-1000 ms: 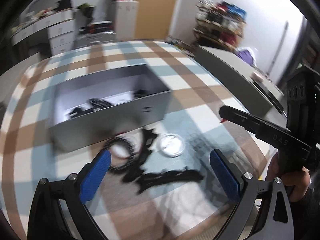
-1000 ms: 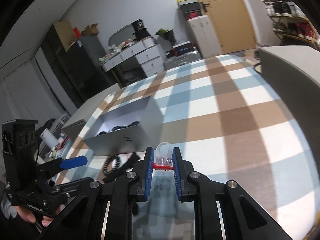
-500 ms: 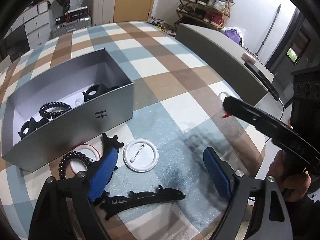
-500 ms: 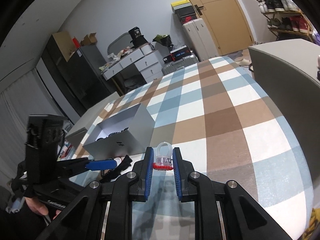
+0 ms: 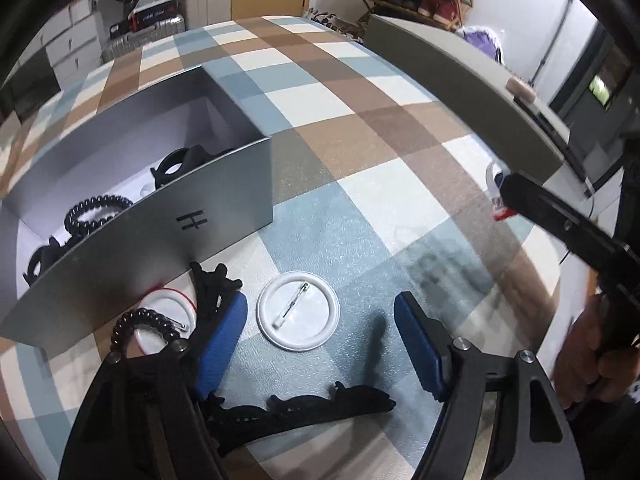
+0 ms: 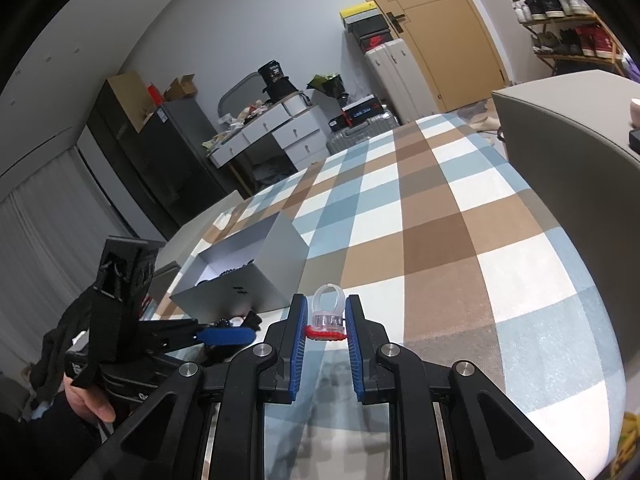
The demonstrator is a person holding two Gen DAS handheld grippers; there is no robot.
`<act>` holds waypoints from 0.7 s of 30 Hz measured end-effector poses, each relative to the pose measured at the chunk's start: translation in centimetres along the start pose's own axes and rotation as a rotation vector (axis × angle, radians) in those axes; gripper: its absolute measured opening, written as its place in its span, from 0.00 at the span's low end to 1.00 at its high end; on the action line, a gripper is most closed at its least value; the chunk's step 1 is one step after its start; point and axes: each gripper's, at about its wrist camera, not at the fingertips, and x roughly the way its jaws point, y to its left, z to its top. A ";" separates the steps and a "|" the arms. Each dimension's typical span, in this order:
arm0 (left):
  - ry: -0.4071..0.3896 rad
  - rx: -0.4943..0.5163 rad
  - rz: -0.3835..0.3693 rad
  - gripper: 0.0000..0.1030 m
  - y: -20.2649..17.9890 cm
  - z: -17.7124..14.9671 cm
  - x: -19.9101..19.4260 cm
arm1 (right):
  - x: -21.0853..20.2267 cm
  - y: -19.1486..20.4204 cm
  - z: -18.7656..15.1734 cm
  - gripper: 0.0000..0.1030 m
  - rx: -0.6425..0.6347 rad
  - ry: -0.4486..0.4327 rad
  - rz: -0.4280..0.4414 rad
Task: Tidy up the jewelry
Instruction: 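Carry the clear-red clip to the box with the right tool while the left tool grasps the white pin badge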
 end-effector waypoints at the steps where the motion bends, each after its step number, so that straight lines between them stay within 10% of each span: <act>1: 0.004 0.018 0.016 0.70 -0.2 0.0 0.1 | 0.0 -0.1 0.0 0.18 0.001 -0.001 0.002; 8: 0.017 0.082 0.084 0.36 -1.1 -0.2 -0.1 | 0.1 0.2 -0.2 0.18 -0.011 0.005 0.006; 21: -0.107 0.062 0.098 0.36 -1.4 -0.4 -3.7 | 0.6 0.8 -0.1 0.18 -0.023 0.020 -0.013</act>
